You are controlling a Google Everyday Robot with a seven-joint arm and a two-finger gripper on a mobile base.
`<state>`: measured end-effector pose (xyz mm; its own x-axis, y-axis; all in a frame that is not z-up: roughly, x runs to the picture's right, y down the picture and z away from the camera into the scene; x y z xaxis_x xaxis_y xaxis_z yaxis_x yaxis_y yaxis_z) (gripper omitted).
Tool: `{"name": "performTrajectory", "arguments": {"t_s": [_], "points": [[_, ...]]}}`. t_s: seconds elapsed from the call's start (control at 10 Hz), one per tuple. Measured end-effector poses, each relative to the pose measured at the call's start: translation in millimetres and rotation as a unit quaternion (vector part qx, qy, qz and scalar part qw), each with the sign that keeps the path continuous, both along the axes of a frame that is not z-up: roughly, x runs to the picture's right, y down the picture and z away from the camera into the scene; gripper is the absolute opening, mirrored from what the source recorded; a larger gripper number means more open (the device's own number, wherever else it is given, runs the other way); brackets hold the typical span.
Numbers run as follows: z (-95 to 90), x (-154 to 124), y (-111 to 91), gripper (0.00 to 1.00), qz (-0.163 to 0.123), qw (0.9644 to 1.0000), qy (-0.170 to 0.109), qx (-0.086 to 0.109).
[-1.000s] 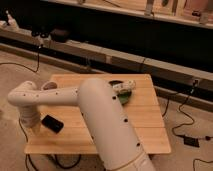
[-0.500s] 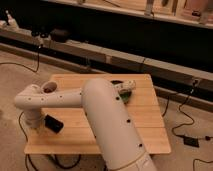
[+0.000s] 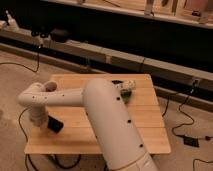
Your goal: Push the eraser across the table
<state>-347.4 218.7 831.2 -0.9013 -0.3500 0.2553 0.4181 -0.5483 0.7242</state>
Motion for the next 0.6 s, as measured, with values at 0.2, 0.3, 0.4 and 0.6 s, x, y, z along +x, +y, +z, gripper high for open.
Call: {"name": "performTrajectory", "arguments": {"t_s": [0.2, 0.3, 0.4, 0.6], "points": [[5.1, 9, -9, 0.0, 0.002, 0.9999, 0.011, 0.009], [7.4, 13, -15, 0.0, 0.004, 0.9997, 0.018, 0.013], [9.8, 19, -20, 0.0, 0.007, 0.9995, 0.025, 0.018], [14.1, 29, -27, 0.0, 0.013, 0.999, 0.037, 0.023]]}}
